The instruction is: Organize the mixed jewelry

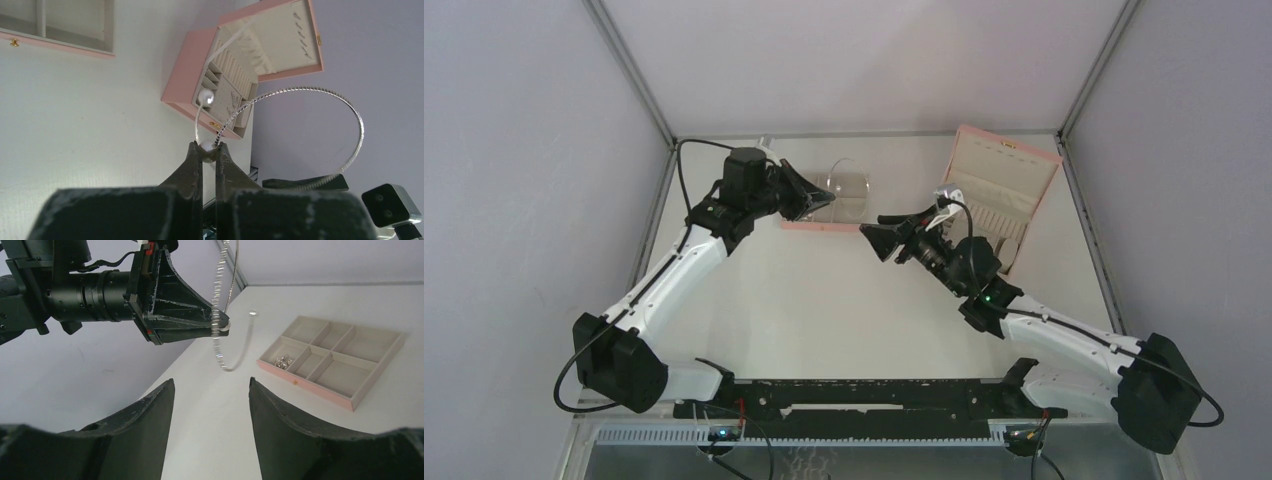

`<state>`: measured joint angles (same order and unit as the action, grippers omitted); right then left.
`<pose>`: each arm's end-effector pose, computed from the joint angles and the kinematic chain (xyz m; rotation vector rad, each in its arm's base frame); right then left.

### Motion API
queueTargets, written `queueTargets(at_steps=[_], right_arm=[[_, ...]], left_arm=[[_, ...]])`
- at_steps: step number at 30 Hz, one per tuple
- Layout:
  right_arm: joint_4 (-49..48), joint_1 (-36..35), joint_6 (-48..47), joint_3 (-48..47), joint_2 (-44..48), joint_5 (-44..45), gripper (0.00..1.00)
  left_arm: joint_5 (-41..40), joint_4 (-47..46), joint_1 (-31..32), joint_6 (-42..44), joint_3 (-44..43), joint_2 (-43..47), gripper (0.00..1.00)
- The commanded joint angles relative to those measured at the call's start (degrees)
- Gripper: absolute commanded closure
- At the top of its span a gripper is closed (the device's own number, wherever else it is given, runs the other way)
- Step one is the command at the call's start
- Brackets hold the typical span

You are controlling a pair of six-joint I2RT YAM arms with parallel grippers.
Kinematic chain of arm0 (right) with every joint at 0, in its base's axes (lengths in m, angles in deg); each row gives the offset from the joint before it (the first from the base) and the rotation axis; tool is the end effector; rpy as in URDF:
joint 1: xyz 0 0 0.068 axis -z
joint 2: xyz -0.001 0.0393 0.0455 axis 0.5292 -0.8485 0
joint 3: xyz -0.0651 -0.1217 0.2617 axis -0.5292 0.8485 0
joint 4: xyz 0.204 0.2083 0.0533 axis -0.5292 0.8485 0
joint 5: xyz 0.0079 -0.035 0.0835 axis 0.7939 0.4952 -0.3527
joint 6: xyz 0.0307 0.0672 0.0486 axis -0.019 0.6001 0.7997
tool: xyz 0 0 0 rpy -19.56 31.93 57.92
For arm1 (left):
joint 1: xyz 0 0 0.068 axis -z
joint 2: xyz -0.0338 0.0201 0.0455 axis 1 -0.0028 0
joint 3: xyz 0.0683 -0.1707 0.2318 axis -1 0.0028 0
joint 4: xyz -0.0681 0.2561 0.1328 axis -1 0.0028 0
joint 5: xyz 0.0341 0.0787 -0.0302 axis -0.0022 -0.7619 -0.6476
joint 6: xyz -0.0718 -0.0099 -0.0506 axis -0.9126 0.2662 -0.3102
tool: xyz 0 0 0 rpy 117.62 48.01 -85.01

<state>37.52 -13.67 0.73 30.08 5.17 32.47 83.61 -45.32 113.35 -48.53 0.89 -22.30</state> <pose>0.2167 0.2190 0.3107 -0.2366 1.5133 1.0047 0.3296 -0.1694 0.3452 -0.4429 2.2013 -1.1410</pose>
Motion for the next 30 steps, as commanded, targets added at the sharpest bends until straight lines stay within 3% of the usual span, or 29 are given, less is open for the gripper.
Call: queueTargets(at_steps=[1,11,17,24,30], right_arm=[[-6.79,-0.93,-1.45,-3.32,-2.18,0.61,0.35],[-10.69,-0.89,-2.2,-6.3,-8.77,3.05,0.41],[-13.64,-0.87,-3.11,-7.07,-11.89,4.85,0.54],[-14.3,-0.73,-2.29,-8.1,-13.71,3.48,0.57],[-15.15,-0.37,-2.45,-8.1,-14.5,5.08,0.72]], left_arm=[[1.44,-2.32,0.23,-0.64,-2.89,0.72,1.0],[1.76,-1.84,0.22,0.04,-4.06,0.11,1.0],[1.91,-1.72,0.14,0.14,-4.08,0.09,1.0],[1.67,-1.51,0.05,0.19,-3.8,0.43,1.0],[1.76,-1.46,0.05,0.4,-3.65,0.53,1.0]])
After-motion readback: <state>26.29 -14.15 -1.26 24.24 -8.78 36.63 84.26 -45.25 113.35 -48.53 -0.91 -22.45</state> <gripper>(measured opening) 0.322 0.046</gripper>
